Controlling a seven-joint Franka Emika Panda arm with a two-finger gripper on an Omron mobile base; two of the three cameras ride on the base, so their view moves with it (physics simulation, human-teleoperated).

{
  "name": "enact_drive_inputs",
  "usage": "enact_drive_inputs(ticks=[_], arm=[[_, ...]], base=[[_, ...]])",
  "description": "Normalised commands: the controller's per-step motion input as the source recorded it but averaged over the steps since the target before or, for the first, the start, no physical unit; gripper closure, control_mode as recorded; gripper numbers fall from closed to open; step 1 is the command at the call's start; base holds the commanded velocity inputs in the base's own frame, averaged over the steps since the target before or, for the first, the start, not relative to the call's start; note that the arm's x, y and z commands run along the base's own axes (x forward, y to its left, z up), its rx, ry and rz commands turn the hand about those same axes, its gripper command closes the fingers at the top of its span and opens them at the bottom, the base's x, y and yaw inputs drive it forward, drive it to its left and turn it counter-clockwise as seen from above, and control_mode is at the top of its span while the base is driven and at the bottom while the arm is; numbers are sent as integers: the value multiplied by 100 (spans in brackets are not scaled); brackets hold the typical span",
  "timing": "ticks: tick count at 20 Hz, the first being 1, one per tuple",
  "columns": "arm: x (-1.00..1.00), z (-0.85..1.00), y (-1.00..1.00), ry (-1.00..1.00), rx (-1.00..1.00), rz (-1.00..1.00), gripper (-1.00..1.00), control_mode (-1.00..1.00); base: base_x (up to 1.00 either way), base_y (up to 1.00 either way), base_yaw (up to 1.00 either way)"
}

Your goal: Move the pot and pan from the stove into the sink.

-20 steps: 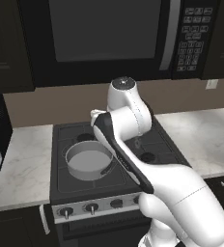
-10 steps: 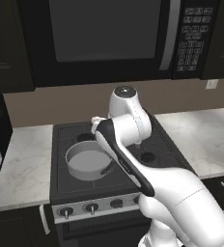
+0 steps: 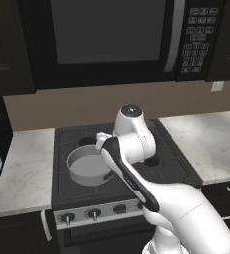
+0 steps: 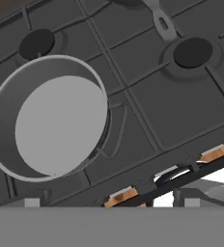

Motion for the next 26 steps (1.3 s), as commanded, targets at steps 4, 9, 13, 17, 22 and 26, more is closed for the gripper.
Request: enact_drive_inputs(ticks=[4,9,13,17,22,26], arm=[[6,-49,-5,0,0,-7,-100,-100],[19,-40,0,0,0,-8,-100,-100],[25,-35,0,0,0,-7,-100,-100],[41,-28,3,0,0,-6,-100,-100],[44,-26,8,2,0,-5,-100,-100],[38,-26,11,5,0,-4,-100,-100]], base=[[0,0,0],[0,0,0],[0,0,0],[0,0,0],[0,0,0],[0,0,0]])
